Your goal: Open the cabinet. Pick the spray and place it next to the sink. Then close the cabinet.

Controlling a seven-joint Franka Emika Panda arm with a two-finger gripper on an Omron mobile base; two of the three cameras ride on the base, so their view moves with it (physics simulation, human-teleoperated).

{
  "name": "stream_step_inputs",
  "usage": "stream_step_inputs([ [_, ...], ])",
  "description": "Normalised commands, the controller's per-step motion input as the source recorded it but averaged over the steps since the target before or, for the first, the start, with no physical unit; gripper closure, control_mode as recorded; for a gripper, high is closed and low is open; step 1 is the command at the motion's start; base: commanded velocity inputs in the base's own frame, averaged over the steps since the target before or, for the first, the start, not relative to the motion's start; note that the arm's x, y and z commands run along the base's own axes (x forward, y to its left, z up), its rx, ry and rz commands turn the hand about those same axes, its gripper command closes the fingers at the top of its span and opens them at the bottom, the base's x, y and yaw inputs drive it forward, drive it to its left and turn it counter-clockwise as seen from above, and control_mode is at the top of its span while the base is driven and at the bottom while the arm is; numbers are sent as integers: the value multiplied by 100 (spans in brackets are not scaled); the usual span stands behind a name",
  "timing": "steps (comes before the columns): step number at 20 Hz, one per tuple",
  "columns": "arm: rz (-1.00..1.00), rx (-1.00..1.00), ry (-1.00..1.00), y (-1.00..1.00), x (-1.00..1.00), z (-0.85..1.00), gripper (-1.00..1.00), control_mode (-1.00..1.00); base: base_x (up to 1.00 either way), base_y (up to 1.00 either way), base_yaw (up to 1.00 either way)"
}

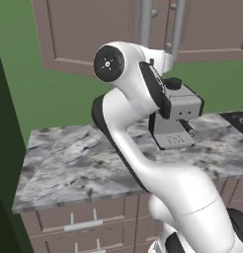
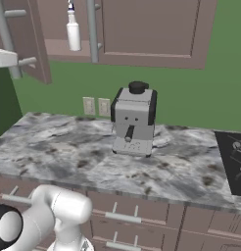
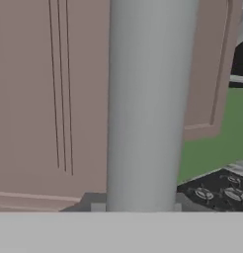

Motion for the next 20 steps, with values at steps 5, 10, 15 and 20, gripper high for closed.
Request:
stream_step_inputs([
  [5,-11,0,1,8,-32,0,-100,-100,0,0,0],
  [10,-13,4,-2,-21,-75,0,-100,-100,0,0,0],
  [15,-8,22,0,-44,-57,0,-100,-100,0,0,0],
  [20,1,30,0,-59,-48,2,-100,-100,0,0,0],
])
